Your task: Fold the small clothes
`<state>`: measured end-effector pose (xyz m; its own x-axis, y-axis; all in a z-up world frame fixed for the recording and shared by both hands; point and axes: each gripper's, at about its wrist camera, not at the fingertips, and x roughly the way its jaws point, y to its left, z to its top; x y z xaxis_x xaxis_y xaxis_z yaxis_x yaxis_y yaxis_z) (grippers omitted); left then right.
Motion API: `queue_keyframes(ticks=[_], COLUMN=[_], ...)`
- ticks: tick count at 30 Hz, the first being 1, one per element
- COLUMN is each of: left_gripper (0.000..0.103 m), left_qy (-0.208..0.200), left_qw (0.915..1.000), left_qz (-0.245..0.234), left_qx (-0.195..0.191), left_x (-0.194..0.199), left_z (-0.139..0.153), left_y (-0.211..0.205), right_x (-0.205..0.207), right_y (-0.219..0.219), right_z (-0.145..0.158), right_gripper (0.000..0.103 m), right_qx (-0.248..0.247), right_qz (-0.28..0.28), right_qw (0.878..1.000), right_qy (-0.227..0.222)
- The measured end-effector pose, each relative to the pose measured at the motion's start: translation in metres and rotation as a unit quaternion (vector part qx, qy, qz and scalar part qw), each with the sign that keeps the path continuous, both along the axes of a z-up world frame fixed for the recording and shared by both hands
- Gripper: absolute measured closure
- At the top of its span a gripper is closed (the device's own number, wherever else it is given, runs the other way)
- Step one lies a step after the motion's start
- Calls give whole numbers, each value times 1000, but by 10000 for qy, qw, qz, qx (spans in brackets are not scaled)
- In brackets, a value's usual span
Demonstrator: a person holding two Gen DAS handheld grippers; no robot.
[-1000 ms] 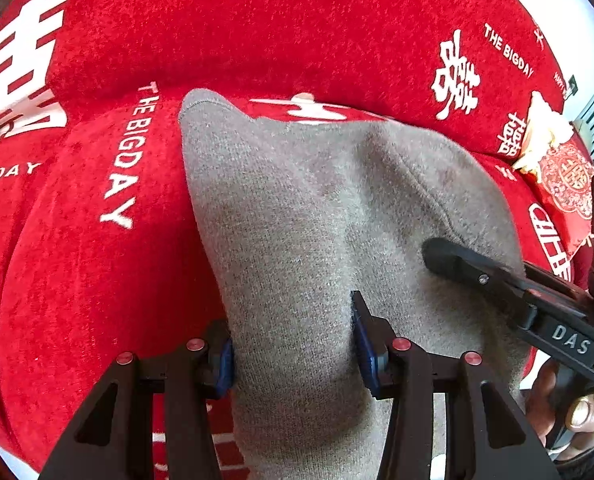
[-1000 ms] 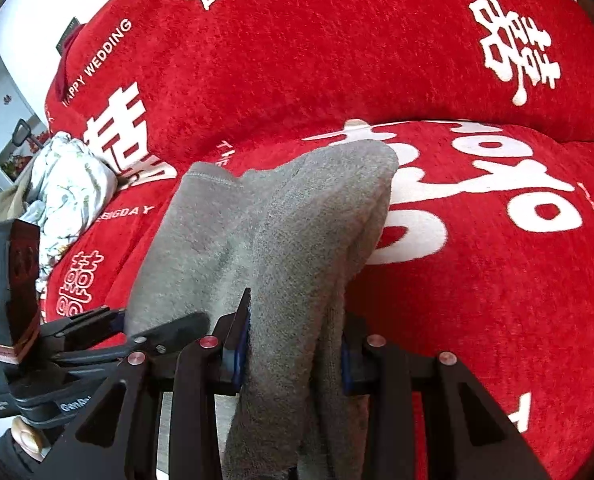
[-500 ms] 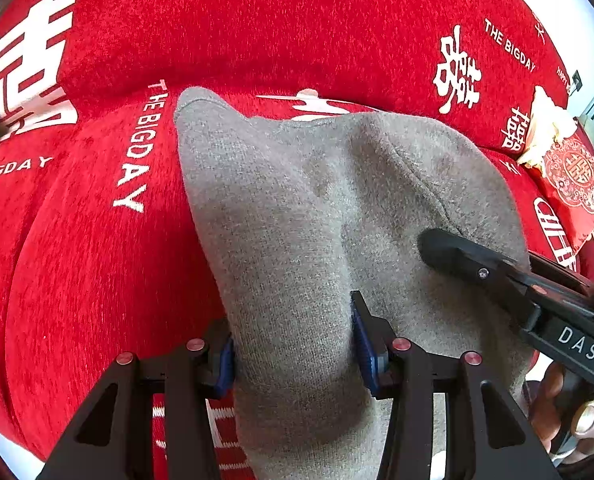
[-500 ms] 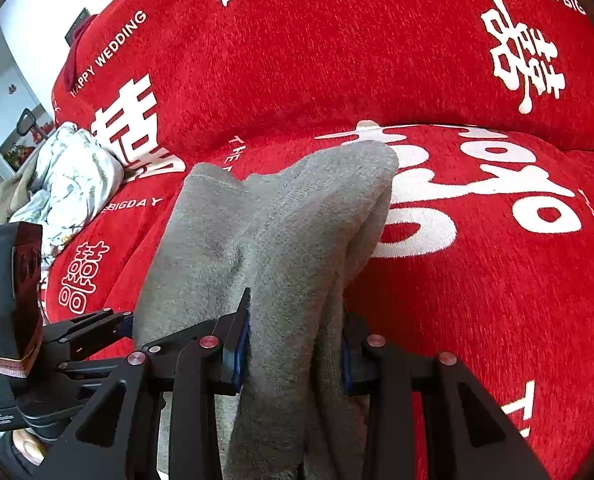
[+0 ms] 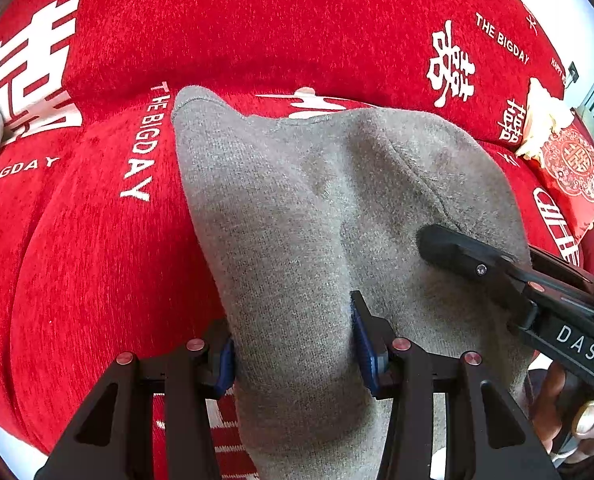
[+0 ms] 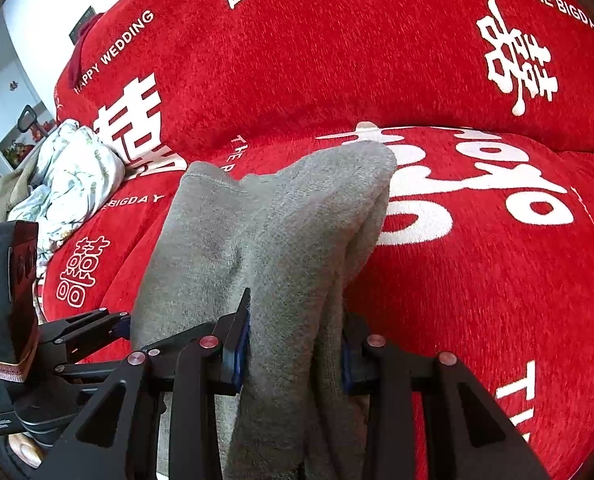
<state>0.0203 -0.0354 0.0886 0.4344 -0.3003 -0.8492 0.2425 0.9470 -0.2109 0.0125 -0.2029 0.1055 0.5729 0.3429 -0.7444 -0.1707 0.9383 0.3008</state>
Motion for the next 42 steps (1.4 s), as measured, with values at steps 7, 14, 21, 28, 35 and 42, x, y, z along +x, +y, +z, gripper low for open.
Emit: queue_keyframes(ticks=[7, 14, 21, 28, 35, 42], left_gripper=[54, 54, 53, 19, 9, 9], left_qy=[-87, -160, -227, -251, -180, -663], left_qw=[10000, 9999, 9996, 9996, 9965, 9955], left_qz=[3, 2, -28, 136, 734, 545], left_qx=[-19, -66, -145, 25, -367, 398], left_x=[-7, -11, -16, -18, -33, -53], left_z=[-1, -5, -9, -17, -11, -3], left_y=[2, 6, 11, 14, 50, 30], right_x=[-8, -10, -12, -5, -42, -75], right_y=[1, -2, -12, -22, -42, -5], right_z=[-2, -5, -20, -35, -2, -3], right_gripper=[66, 66, 66, 49, 41, 39], right_qx=[36, 66, 111, 97, 339, 152], right_qz=[11, 15, -79, -154, -321, 674], right_qw=[10000, 9999, 9999, 9995, 9987, 9962], right_qy=[-71, -89, 33, 242, -214, -527])
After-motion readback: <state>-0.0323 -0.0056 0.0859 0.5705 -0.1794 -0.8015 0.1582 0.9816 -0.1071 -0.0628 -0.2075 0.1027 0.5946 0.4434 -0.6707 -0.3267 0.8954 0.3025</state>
